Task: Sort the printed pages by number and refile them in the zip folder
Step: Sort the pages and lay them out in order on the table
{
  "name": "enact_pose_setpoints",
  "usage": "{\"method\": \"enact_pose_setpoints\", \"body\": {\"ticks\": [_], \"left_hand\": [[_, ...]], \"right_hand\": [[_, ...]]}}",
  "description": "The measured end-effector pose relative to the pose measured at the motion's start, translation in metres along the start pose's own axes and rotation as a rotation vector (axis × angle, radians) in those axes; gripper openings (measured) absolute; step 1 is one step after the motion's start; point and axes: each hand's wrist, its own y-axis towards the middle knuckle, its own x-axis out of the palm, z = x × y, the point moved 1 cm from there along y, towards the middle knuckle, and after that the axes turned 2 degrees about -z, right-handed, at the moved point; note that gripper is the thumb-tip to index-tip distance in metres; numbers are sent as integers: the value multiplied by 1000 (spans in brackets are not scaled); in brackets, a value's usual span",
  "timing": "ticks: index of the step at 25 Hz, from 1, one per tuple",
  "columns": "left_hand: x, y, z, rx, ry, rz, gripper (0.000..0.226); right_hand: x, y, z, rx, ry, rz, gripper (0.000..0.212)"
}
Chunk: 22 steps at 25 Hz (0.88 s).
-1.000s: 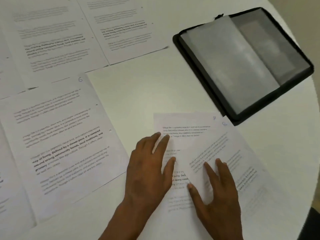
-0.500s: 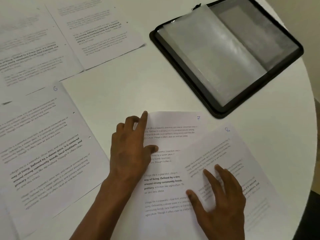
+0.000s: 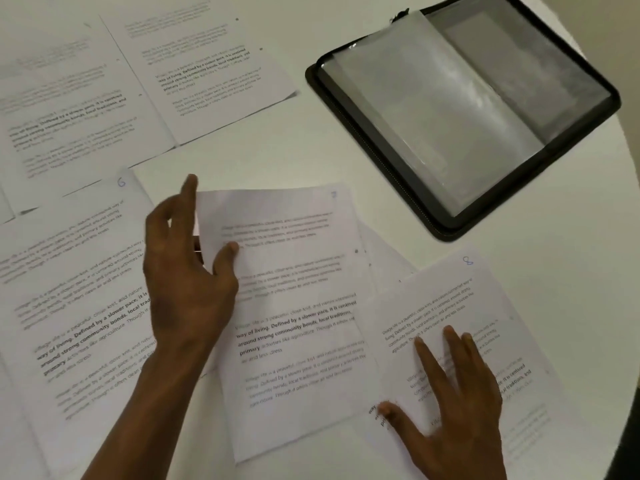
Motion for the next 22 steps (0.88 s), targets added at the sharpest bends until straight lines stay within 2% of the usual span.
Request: {"method": "enact_pose_setpoints", "body": {"ticks": [4, 7, 11, 13, 16, 20, 22], "left_hand": [[-4, 22, -23, -67, 6, 126, 74], [5, 40, -20, -86, -14, 123, 72], [11, 42, -13, 40, 150, 130, 68], [20, 18, -7, 71, 190, 41, 63], [38, -27, -1, 157, 250, -187, 68], [42, -33, -26, 206, 325, -212, 58], [38, -29, -36, 204, 323, -220, 57]], "right_hand": [[-3, 0, 5, 43, -76, 30, 96], [-9, 1, 11, 78, -165, 26, 91], [-10, 13, 8, -28, -199, 2, 89], [-5, 23, -2, -69, -165, 6, 93], [4, 31, -17, -91, -100, -30, 95], [10, 37, -27, -128, -106, -65, 88], [11, 39, -25, -122, -129, -67, 92]]}}
